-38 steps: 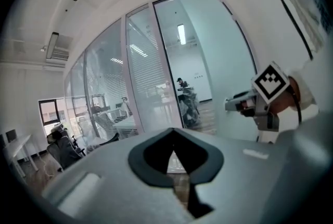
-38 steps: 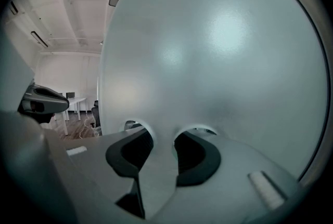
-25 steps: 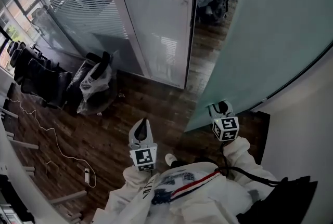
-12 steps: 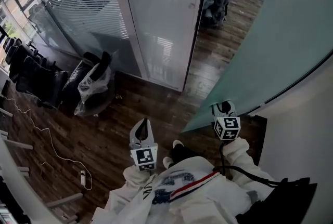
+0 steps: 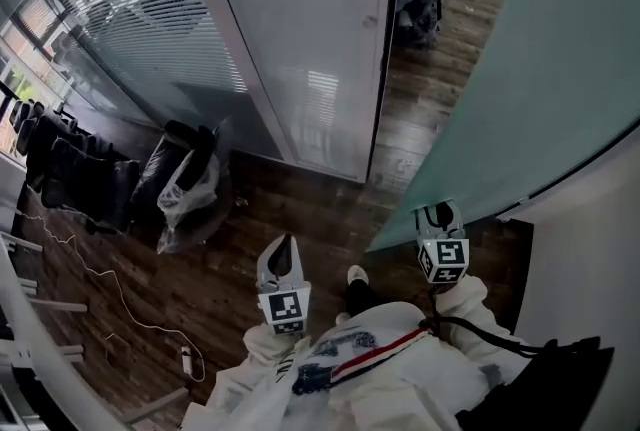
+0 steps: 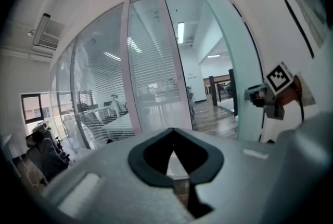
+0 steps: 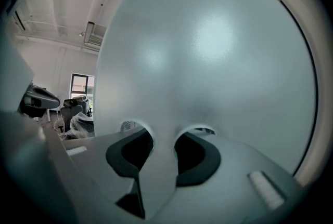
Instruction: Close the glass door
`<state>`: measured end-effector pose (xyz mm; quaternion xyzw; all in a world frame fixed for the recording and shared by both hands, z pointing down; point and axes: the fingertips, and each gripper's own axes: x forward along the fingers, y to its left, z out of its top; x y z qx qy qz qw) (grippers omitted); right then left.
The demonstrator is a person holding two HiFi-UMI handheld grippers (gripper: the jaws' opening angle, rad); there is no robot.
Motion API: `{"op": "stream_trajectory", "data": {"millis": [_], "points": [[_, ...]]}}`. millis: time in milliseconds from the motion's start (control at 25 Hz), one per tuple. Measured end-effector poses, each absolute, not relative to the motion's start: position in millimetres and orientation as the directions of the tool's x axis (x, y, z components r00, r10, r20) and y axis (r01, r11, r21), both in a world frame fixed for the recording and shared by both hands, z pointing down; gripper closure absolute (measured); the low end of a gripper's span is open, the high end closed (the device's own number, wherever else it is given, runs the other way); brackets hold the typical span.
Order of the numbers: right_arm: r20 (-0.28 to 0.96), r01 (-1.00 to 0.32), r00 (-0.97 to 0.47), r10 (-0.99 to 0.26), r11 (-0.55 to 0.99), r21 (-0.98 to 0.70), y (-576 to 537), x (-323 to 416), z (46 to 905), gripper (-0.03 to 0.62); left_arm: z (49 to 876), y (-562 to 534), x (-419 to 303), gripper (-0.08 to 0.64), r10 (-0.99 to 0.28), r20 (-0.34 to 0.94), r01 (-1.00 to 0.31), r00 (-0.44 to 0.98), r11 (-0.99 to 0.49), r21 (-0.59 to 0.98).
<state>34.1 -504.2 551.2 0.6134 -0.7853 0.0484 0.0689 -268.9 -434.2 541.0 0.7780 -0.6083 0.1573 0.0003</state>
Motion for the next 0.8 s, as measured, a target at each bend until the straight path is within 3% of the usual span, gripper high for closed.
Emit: {"op": "stream_trajectory", "data": {"millis": [800], "points": [[0.155,-0.986,-0.155,-0.976,0.162,0.028,-597,30,550,0.465,535,-580,-227,0.558,-0.92,0.263,-0.908,0.29,-0.352,-0.228]]}}
